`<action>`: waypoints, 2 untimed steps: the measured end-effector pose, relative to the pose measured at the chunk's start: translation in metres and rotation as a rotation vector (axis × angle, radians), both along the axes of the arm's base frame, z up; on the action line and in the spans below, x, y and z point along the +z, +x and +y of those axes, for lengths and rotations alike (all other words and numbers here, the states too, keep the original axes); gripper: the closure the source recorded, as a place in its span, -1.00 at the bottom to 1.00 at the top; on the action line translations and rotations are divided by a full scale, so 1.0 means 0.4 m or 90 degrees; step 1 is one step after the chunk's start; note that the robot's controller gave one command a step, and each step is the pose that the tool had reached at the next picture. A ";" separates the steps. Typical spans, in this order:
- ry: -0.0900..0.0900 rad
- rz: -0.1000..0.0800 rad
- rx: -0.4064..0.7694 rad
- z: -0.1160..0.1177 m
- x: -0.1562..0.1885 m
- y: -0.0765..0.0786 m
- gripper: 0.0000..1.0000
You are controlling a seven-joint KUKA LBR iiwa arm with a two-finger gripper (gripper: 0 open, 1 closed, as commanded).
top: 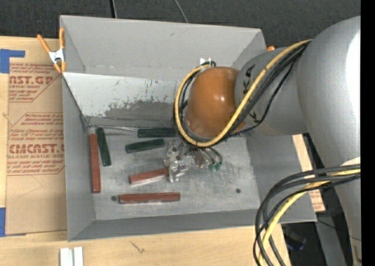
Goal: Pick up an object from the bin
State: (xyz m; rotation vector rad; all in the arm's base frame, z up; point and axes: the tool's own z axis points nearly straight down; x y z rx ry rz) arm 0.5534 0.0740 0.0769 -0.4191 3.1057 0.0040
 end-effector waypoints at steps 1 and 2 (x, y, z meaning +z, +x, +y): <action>0.000 0.000 0.000 0.000 0.000 0.000 1.00; -0.002 0.003 0.043 0.011 0.332 0.010 1.00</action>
Offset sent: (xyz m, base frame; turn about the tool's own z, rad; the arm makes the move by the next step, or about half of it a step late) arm 0.0036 0.0033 0.1329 -0.0669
